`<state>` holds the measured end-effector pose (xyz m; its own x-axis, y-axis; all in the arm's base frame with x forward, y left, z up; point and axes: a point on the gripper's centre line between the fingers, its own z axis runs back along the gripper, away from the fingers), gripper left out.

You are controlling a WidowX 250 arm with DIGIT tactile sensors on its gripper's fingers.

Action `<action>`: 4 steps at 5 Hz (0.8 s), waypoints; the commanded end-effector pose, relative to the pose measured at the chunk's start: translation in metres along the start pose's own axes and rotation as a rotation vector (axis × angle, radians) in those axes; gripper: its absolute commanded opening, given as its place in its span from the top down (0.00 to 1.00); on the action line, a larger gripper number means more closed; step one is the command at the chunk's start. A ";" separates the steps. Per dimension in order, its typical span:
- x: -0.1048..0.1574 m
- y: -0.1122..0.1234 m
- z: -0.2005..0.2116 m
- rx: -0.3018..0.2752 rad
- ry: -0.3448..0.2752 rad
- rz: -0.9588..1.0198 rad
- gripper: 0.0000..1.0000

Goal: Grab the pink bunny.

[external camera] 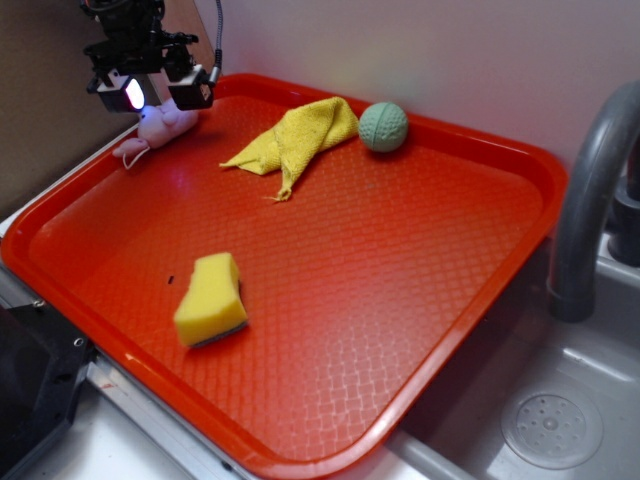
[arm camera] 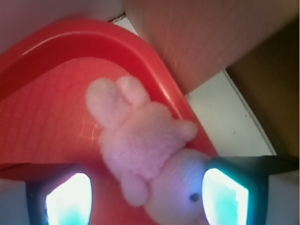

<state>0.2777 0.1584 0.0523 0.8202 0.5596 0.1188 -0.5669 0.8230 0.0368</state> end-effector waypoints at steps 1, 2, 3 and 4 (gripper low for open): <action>0.013 0.012 0.002 -0.010 -0.112 -0.030 0.00; 0.001 0.017 -0.011 -0.001 -0.079 -0.015 0.00; -0.009 0.018 -0.016 -0.002 -0.054 -0.007 0.29; -0.015 0.014 -0.011 0.003 -0.063 -0.027 1.00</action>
<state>0.2581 0.1593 0.0301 0.8322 0.5343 0.1485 -0.5451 0.8374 0.0416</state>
